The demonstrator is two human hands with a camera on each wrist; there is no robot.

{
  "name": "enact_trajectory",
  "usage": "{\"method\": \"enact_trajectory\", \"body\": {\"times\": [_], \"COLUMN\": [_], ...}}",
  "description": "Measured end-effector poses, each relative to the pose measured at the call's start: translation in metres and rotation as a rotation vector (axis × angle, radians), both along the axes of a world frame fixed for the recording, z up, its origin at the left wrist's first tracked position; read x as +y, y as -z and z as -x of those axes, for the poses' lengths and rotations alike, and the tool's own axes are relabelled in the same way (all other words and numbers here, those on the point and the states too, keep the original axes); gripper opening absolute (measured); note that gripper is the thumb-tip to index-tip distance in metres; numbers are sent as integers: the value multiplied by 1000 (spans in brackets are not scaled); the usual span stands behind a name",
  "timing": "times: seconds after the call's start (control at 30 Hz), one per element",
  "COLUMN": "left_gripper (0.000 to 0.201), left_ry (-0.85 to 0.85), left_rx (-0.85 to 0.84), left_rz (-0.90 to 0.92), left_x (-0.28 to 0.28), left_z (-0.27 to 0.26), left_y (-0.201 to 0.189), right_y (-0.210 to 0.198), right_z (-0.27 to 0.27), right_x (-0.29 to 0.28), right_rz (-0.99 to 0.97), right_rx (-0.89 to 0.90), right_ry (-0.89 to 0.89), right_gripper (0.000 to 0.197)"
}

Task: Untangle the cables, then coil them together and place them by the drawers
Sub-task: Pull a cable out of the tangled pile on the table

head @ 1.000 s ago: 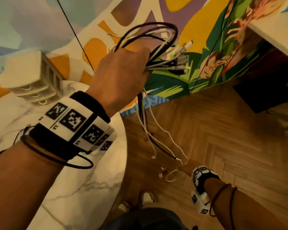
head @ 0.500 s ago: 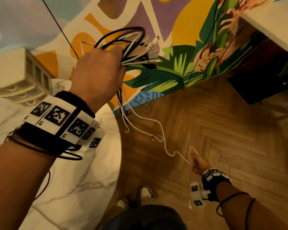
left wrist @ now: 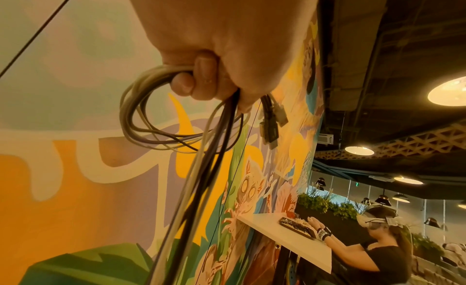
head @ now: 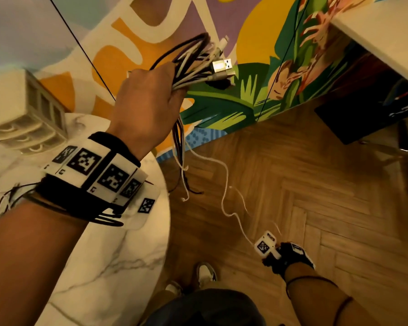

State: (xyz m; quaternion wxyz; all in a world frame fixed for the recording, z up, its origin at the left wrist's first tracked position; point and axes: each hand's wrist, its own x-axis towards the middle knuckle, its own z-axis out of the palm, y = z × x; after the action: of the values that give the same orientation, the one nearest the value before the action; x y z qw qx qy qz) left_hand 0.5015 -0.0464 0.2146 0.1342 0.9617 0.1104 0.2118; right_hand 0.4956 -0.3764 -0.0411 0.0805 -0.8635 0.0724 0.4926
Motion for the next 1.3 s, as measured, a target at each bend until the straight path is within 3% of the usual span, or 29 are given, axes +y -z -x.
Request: {"method": "enact_trajectory", "body": {"times": [0.1,0.23,0.3,0.4,0.5,0.6,0.67,0.77,0.9,0.97,1.03,1.07,1.13,1.2,1.3], "left_gripper": [23,22,20,18,19,20,20,21,23,24,25,25,25,21,15], "left_ry": [-5,24,33,21,69,121,146,174,231,261,281,284,275,252,222], "left_rx": [-23,-14,-3,3,-49,-85,-91,-88,-127,-123,-103,-96,-85,-67,-40], "left_rz": [10,41,73,130,192,208,204,196,218,230,240,243,250,255,259], "left_x": [0,-9,-14,-23,-31,-38,-41,-46,-51,-50,-48,-47,-46,-43,-38], "left_z": [0,2,4,5,4,2,0,-2,1,4,6,7,9,11,15], "left_y": [-1,2,5,8,9,8,8,6,-3,-9,-14,-16,-19,-19,-18], "right_y": [-2,-5,0,21,72,39,16,-15,-31,-36,-38,-42,-51,-58,-47], "right_z": [9,16,13,0,-8,-10,-18,-30,-48,-64,-80,-87,-94,-89,-78], "right_x": [6,11,12,20,21,58,84,116,135,141,152,160,178,191,202], "right_rz": [-87,-44,-49,-62,-169,-376,-536,-743,-691,-712,-793,-813,-855,-879,-769], "right_rx": [-60,4,67,87,68,-40,-188,-289,-573,-653,-617,-592,-519,-334,-113], "right_ry": [87,-11,72,34,-55,83,64,61,201,134,-120,-285,-523,-564,-645], "right_gripper": [19,45,50,64,54,11,8,37,24,42,67,69,53,31,22]}}
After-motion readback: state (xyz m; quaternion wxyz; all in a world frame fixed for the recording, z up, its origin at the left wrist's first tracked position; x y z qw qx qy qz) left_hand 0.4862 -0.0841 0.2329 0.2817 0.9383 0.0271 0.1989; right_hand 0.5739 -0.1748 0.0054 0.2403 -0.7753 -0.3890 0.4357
